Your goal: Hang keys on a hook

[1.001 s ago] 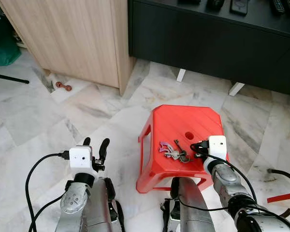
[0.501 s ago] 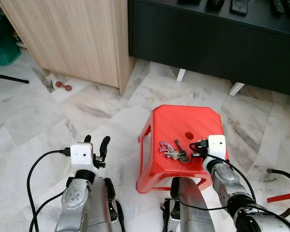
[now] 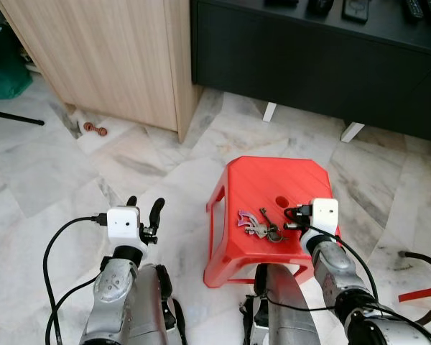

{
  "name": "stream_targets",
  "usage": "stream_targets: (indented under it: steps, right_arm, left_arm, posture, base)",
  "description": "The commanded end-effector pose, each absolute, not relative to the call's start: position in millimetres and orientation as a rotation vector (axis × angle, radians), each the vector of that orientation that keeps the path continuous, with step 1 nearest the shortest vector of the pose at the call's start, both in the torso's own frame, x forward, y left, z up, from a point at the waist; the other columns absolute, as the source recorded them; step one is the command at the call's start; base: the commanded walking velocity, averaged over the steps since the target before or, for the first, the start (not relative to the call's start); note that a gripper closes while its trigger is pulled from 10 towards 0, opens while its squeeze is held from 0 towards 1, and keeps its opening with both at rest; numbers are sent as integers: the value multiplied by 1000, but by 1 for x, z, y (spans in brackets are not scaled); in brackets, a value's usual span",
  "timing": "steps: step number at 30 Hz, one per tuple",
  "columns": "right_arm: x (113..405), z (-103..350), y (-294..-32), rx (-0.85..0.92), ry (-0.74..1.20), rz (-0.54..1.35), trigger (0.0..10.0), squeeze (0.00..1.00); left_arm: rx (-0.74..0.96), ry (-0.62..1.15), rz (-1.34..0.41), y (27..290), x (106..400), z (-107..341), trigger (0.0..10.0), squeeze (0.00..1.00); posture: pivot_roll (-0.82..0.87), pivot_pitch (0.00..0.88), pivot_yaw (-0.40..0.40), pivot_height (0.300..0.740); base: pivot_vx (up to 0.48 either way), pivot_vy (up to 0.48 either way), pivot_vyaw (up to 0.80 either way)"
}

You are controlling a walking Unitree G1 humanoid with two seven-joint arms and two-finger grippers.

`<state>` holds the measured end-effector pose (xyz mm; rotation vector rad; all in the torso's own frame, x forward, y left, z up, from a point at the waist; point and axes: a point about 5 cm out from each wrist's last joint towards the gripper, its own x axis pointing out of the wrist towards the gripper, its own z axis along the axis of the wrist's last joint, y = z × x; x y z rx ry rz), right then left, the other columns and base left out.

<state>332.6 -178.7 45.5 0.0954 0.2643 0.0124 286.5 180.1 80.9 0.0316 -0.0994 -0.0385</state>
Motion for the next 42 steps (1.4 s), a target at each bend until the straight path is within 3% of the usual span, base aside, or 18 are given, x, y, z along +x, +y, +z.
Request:
stream_targets:
  steps: [1,18,19,20,21,22,27,32,42]
  right_arm:
    - [333,48,-180,120,231,-5,0,0]
    - [329,67,-185,104,32,-15,0,0]
    - [329,68,-185,106,23,-14,902,0]
    - [328,69,-185,103,15,-15,4667,0]
    - [328,69,-185,101,14,-15,4667,0]
    - [327,70,-186,102,8,-18,10000,0]
    - [326,73,-189,104,-4,-38,10000,0]
    - [329,78,-188,113,-16,-43,10000,0]
    - [333,84,-186,118,-26,-37,10000,0]
  left_arm:
    - [39,-64,-33,184,282,71,10000,0]
    - [48,63,0,199,283,43,10000,0]
    - [44,80,5,200,281,39,10000,0]
    - [32,113,16,202,279,32,10000,0]
    - [29,119,18,203,278,31,10000,0]
    - [24,147,27,205,276,26,10000,0]
    - [-37,345,43,212,256,-9,10000,0]
    - [-34,410,63,216,244,-22,10000,0]
    - [-41,340,59,212,254,-13,10000,0]
  posture:
    - [29,201,-63,591]
    - [19,136,-40,591]
    - [18,133,-39,591]
    - [15,126,-34,591]
    - [15,126,-34,591]
    - [10,123,-30,591]
    - [5,103,-18,591]
    - [1,90,-16,591]
    - [5,63,-22,591]
  base:
    - [0,0,0]
    - [0,0,0]
    - [0,0,0]
    - [0,0,0]
    - [0,0,0]
    - [0,0,0]
    - [0,0,0]
    - [0,0,0]
    - [0,0,0]
